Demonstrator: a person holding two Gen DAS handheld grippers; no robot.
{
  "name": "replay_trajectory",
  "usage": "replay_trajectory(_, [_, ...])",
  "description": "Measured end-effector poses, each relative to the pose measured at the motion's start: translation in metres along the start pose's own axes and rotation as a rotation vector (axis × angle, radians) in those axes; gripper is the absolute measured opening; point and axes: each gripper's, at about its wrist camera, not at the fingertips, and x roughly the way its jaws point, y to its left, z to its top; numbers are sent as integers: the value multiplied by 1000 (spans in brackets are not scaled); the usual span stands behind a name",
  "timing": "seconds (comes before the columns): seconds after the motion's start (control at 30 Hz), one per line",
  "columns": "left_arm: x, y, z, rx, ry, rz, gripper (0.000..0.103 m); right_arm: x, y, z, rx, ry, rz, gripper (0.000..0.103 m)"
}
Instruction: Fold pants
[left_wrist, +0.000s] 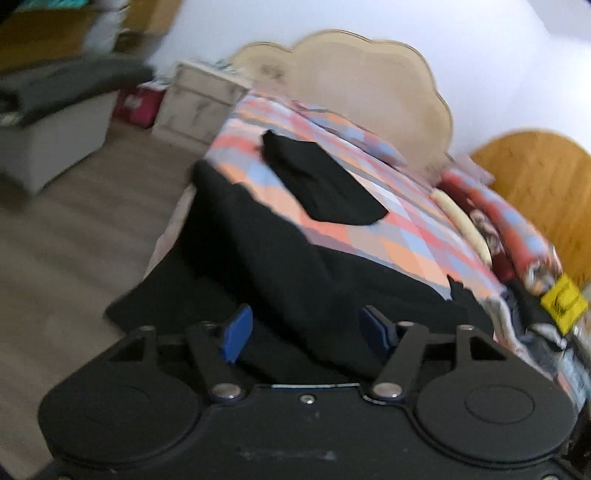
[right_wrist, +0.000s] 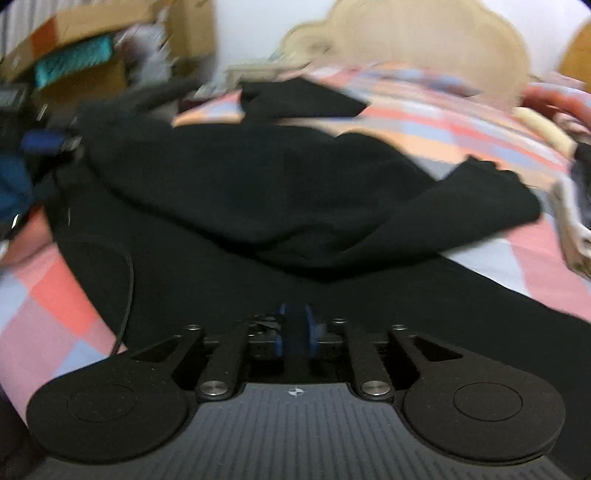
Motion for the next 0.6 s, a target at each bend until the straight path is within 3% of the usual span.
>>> replay_trajectory(0.03, [-4,8,-1,-23,-12,9,66,-3,-3,3,27,-25,-10,78])
replay_trajectory(0.07, [-4,12,-1,-36,-14,16,67,-5,-7,7,50,-52,-26,88])
replay_trajectory(0.13, [0,17,3,-59,-13,33,67,-8,-13,15,84,-87,-61,88])
replay_trajectory(0.27, [16,15,13,-62,-35,62,73,-2,-23,24,218,-129,-117,99])
replay_trajectory(0.4, [31,23,23,-115,-36,70,73,7,-31,18,364,-116,-95,99])
replay_trajectory(0.6, [53,31,32,-144,-29,102,73,23,-29,9,426,-77,-132,99])
